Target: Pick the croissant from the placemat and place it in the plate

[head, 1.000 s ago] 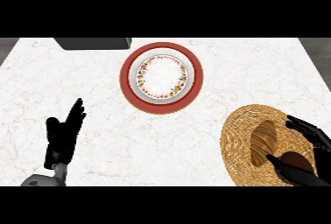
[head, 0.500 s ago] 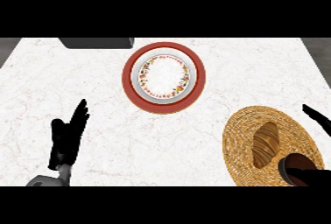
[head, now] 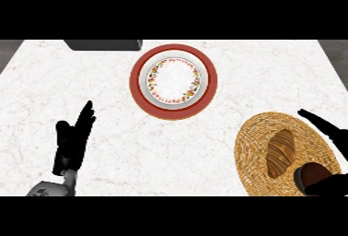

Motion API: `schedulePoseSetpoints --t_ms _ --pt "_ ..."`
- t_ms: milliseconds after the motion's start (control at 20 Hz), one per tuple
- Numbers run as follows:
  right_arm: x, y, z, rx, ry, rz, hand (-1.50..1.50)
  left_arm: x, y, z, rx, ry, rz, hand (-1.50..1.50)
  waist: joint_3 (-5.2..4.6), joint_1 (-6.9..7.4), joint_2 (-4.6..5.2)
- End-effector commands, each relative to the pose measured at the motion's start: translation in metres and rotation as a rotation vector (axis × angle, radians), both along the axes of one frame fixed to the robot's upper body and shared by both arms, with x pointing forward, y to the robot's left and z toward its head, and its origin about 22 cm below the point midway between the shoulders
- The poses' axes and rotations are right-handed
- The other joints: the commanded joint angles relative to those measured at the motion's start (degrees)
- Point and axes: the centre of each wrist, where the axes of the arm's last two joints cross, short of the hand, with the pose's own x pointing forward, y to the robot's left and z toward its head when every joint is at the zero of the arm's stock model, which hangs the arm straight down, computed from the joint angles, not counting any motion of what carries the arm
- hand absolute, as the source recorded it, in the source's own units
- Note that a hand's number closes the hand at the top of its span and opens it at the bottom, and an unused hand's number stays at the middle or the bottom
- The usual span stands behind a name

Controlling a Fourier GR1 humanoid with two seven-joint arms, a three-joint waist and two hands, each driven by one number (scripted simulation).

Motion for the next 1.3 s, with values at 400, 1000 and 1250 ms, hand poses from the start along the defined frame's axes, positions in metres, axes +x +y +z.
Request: schedulePoseSetpoints --t_ms 400,1000,1250 --pt "0.024 0.031 -0.027 -0.062 0.147 0.012 -1.50 0.004 -0.018 0.002 -0.001 0.018 -0.014 0.00 0.07 -0.37 -0.03" --pt "0.032 0.026 -0.043 -0.049 0.190 0.016 -1.50 -0.009 0.004 -0.002 -0.030 0.009 0.003 0.00 0.07 -0.38 -0.05" --pt "0.033 0.037 -0.058 -0.071 0.192 0.040 -1.50 -0.002 -0.023 -0.023 0.002 0.002 0.005 0.00 0.07 -0.43 -0.01"
